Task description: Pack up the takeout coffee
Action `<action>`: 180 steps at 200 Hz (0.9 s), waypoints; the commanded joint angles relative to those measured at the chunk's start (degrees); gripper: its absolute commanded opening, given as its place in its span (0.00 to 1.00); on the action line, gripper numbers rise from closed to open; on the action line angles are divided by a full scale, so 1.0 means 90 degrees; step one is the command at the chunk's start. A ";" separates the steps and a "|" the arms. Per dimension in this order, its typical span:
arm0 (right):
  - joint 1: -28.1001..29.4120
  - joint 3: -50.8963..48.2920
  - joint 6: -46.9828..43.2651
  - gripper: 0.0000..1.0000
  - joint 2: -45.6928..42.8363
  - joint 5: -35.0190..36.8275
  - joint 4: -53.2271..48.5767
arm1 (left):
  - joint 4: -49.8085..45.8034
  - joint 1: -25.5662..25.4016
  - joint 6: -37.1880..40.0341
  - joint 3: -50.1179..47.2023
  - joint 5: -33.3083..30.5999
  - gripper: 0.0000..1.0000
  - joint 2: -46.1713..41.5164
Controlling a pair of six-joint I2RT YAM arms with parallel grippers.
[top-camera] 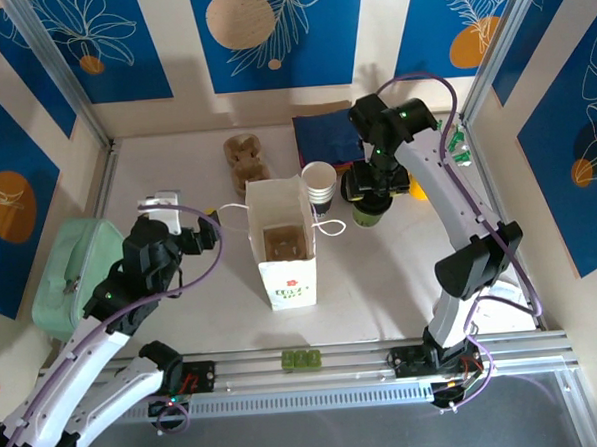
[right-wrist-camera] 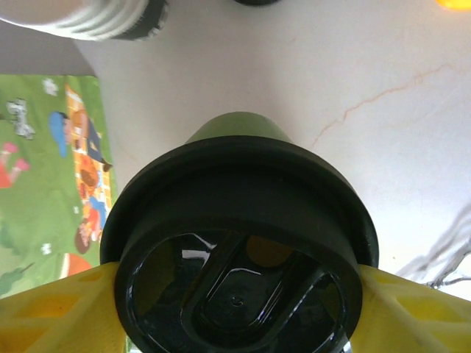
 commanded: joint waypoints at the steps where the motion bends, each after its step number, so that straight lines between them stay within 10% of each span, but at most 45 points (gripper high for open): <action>1: 0.0228 0.0457 0.0132 0.69 0.0243 0.0087 -0.0873 | -0.0145 0.0071 -0.0114 0.0054 0.0026 0.99 -0.0086; 180: 0.0902 0.1618 0.0056 0.68 -0.0115 -0.0204 -0.1052 | 0.0267 -0.0146 -0.0044 -0.0509 0.1114 0.94 0.0015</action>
